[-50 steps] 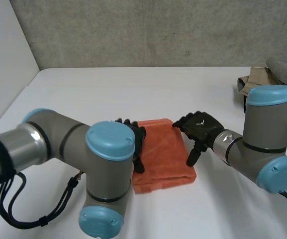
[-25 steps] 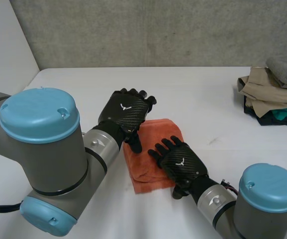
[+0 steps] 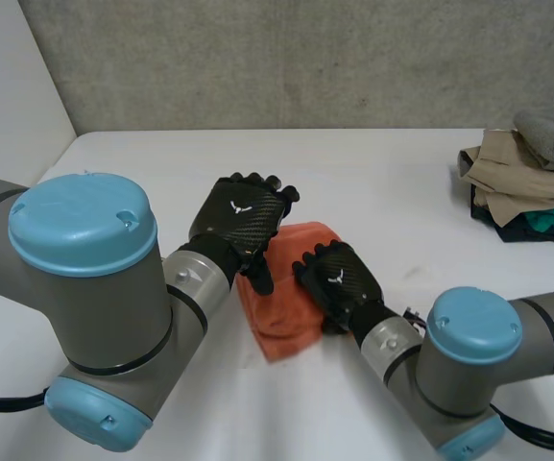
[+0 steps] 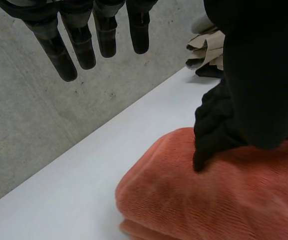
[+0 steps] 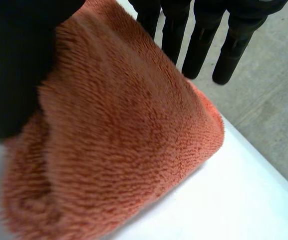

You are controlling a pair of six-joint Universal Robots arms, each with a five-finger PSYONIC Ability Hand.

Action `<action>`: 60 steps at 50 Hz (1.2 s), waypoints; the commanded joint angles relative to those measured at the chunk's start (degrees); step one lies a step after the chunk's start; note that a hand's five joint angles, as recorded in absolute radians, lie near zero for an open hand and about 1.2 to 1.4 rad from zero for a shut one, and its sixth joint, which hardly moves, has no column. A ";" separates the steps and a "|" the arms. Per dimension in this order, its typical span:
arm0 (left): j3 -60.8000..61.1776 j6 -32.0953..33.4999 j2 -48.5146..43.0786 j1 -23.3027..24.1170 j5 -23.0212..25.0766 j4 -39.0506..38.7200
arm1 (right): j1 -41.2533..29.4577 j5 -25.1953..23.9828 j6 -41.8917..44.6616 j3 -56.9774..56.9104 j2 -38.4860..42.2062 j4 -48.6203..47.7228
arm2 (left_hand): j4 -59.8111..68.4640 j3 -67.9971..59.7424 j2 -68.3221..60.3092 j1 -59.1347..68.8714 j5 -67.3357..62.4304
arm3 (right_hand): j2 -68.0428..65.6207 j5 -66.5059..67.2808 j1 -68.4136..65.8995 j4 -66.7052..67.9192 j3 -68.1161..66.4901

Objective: Fold the laundry.

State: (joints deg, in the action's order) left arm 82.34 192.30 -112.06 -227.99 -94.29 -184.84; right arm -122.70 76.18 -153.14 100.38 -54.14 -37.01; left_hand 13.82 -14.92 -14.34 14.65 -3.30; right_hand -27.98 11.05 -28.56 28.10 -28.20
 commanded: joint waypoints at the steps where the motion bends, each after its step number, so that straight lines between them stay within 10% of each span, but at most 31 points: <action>1: 0.01 0.18 0.70 0.09 0.16 0.09 | 0.18 -0.15 -1.02 -5.72 1.24 0.09 | -0.24 1.34 0.76 -1.07 -0.28 | -52.02 58.95 -51.44 51.90 -51.80; 26: -6.58 0.26 3.86 0.97 2.88 0.01 | 21.71 -1.12 -12.88 -42.98 -4.66 -2.89 | -0.41 1.51 0.93 -1.24 -0.11 | -52.02 58.95 -51.44 51.90 -51.80; 48: -4.65 -0.96 3.77 3.96 8.34 0.01 | 53.61 -25.71 -28.70 -48.61 16.78 -5.44 | -0.75 1.85 1.27 -1.58 0.23 | -52.02 58.95 -51.44 51.90 -51.80; 60: -0.96 -2.20 3.95 3.87 16.51 -1.31 | 56.78 -31.36 -28.62 -48.00 22.60 -6.76 | -1.76 2.86 2.28 -2.59 1.24 | -52.02 58.95 -51.44 51.90 -51.80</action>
State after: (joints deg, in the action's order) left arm 79.68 190.32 -108.33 -224.09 -81.03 -185.04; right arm -66.24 44.98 -181.97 51.63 -32.15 -42.73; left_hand 12.91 -13.77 -13.51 14.65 -2.78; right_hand -64.17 52.56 -55.68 68.11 -65.40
